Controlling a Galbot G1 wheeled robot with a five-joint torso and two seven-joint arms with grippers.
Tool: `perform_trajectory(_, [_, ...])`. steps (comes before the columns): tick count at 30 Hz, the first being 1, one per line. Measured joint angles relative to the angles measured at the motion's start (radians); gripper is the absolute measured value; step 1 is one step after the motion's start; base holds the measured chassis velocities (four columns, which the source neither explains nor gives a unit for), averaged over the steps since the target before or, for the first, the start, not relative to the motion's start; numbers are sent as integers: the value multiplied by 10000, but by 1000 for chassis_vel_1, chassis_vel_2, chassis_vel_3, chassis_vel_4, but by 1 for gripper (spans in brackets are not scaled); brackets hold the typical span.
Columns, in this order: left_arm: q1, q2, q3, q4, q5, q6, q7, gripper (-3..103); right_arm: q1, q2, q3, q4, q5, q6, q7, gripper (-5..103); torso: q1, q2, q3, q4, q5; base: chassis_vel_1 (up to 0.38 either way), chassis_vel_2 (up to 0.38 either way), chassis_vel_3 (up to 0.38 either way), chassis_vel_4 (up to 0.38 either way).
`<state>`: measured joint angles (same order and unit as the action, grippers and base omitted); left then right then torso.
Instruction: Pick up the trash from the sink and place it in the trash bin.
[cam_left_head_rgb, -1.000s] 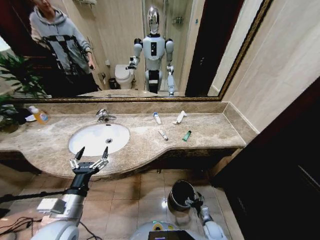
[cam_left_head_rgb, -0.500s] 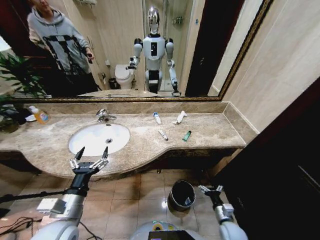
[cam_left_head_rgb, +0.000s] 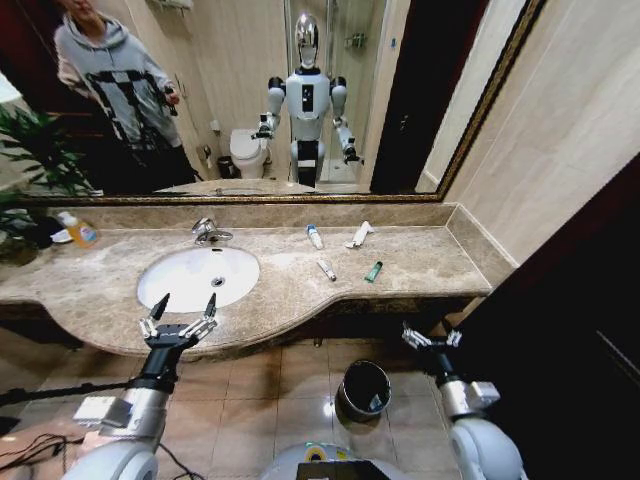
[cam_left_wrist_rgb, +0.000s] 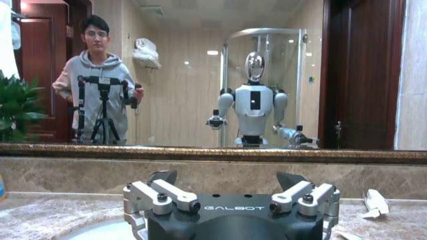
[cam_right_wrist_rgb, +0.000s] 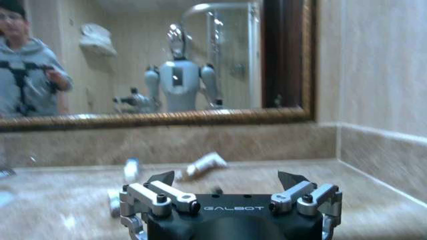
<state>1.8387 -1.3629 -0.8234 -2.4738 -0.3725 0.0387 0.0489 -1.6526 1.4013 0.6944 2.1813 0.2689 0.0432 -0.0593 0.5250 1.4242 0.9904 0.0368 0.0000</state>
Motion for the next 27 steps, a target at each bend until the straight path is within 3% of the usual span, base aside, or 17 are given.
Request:
perform_trajectory(7, [0, 0, 0, 0, 0, 0, 0, 100, 842, -451, -363, 218, 112, -724, 0, 100, 0, 0, 0, 0, 0, 0, 0, 0, 0])
perform_trajectory(17, [0, 0, 0, 0, 0, 0, 0, 100, 2759, -1485, -980, -1010, 325, -1812, 64, 100, 0, -1, 1, 0, 1, 0, 0, 0, 0])
perform_trajectory(22, [0, 0, 0, 0, 0, 0, 0, 100, 4330, -1880, -1856, -2178, 571, -2226, 514, 100, 2, -1, 1, 0, -1, 0, 0, 0, 0])
perform_trajectory(27, [0, 0, 0, -1, 1, 0, 2, 100, 5447, -1812, -2750, -2995, 445, -2741, 1031, 100, 2, -1, 1, 0, -1, 0, 0, 0, 0])
